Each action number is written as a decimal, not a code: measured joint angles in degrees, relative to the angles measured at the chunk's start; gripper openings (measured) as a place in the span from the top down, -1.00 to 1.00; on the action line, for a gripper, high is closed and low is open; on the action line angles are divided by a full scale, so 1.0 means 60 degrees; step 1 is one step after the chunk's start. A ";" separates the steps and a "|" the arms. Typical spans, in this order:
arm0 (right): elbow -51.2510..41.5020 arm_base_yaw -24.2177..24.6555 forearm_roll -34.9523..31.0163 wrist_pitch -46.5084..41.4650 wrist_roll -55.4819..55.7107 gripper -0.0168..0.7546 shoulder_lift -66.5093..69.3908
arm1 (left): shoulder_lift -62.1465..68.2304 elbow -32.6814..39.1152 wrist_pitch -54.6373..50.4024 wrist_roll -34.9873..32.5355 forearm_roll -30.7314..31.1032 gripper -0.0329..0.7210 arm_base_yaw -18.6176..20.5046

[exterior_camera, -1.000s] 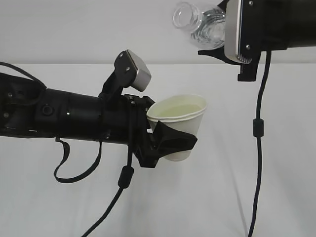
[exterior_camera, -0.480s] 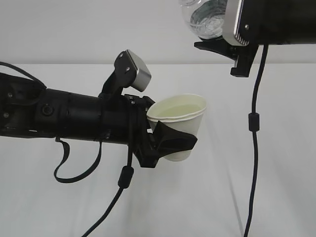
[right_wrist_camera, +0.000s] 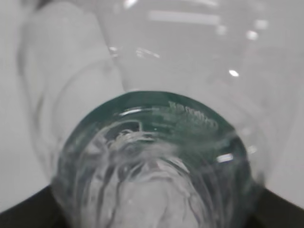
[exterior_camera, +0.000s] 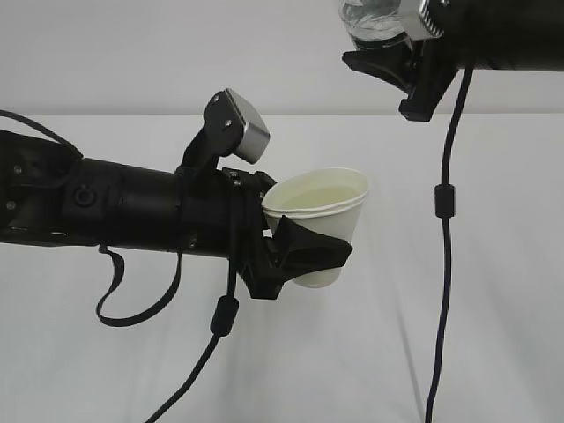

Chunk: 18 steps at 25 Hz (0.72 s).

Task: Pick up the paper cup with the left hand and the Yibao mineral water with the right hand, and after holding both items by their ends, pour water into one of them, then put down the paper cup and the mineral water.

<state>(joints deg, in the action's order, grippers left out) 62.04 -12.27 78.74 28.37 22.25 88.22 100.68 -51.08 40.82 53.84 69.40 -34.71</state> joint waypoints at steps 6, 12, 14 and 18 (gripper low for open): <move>0.0000 0.0000 -0.0406 0.0000 0.0523 -0.24 0.0000 | 0.0000 0.0000 0.0000 0.0000 0.0000 -0.20 0.0000; 0.0000 0.0000 -0.0857 -0.0075 0.1021 -0.24 0.0000 | 0.0000 0.0000 0.0000 0.0000 0.0000 -0.20 0.0000; 0.0000 0.0000 -0.1107 -0.0082 0.1046 -0.24 0.0000 | 0.0000 0.0000 0.0000 0.0000 0.0000 -0.20 0.0000; 0.0000 0.0000 -0.1554 -0.0121 0.1209 -0.24 0.0000 | 0.0000 0.0000 0.0000 0.0000 0.0000 -0.20 0.0000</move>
<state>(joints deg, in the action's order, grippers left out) 62.04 -12.27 69.42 27.65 29.51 88.22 100.68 -51.08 40.82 53.84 69.40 -34.71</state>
